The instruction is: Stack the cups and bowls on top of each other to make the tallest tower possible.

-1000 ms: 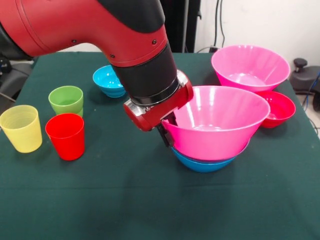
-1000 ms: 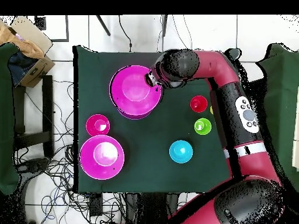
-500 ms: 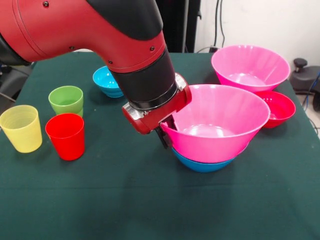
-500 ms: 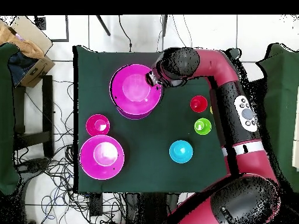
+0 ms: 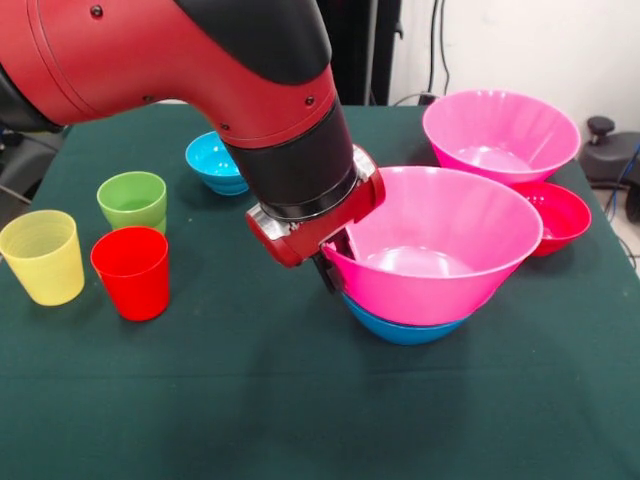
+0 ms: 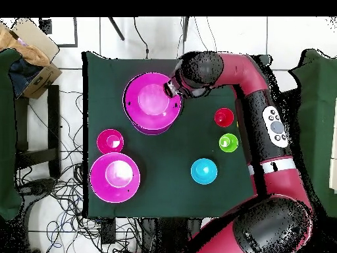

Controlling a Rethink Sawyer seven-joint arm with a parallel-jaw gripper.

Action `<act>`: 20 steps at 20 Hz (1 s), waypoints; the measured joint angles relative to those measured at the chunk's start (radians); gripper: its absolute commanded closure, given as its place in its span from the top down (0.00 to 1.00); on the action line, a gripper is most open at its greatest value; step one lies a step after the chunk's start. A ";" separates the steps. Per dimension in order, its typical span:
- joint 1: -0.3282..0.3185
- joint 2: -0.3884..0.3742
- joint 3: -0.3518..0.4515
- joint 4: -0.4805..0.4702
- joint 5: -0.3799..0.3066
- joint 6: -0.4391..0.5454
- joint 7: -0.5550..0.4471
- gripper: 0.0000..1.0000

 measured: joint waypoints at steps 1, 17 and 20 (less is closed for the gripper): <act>0.003 -0.001 -0.006 0.000 0.001 0.007 0.000 0.00; 0.031 -0.010 -0.069 0.000 0.034 0.115 0.000 0.00; 0.032 -0.010 -0.075 0.000 0.034 0.115 0.000 0.00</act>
